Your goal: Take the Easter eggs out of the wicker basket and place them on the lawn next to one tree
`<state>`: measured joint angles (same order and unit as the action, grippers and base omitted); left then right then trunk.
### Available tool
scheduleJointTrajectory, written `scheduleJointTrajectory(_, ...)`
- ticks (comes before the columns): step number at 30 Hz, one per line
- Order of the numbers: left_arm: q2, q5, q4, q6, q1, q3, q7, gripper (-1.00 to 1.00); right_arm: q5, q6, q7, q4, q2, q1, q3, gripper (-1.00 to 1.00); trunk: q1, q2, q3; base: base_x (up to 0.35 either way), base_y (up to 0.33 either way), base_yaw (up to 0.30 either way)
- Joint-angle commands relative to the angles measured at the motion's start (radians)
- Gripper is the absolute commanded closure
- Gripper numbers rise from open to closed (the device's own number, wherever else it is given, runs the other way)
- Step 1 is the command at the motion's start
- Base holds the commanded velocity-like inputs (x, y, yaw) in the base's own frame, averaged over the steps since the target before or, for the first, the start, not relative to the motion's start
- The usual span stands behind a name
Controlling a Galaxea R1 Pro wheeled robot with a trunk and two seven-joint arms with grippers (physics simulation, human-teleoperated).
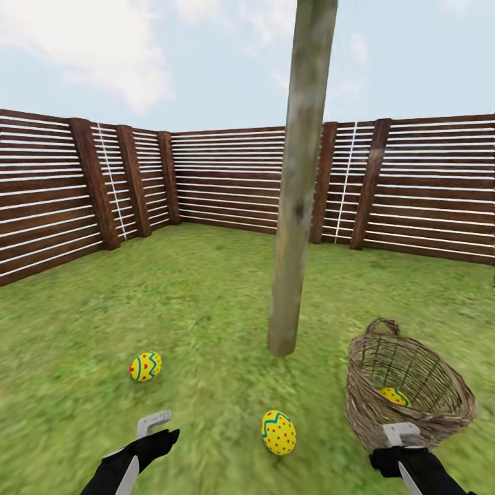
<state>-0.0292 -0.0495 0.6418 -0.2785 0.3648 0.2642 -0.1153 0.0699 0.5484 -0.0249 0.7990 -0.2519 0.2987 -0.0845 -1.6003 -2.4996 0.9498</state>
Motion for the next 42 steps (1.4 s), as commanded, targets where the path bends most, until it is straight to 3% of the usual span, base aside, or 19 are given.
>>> scheduleJointTrajectory(1,-0.001,-0.005,0.002,-0.009,0.001,0.007,-0.006,-1.00,0.007,0.004,-0.002,0.001,-0.001,0.000,-0.004,-1.00,0.004,0.007,-0.002,-0.099,-0.281,0.000)
scheduleJointTrajectory(20,-0.001,-0.006,0.002,-0.009,0.000,0.007,-0.010,-1.00,0.007,0.004,-0.003,0.000,0.000,0.000,-0.004,-1.00,0.077,0.140,-0.062,-0.105,-0.291,0.015)
scheduleJointTrajectory(42,-0.001,-0.007,0.002,-0.010,0.000,0.009,-0.008,-1.00,0.007,0.004,-0.003,0.000,0.000,0.000,-0.004,-1.00,0.161,0.294,-0.131,-0.002,-0.246,0.058)
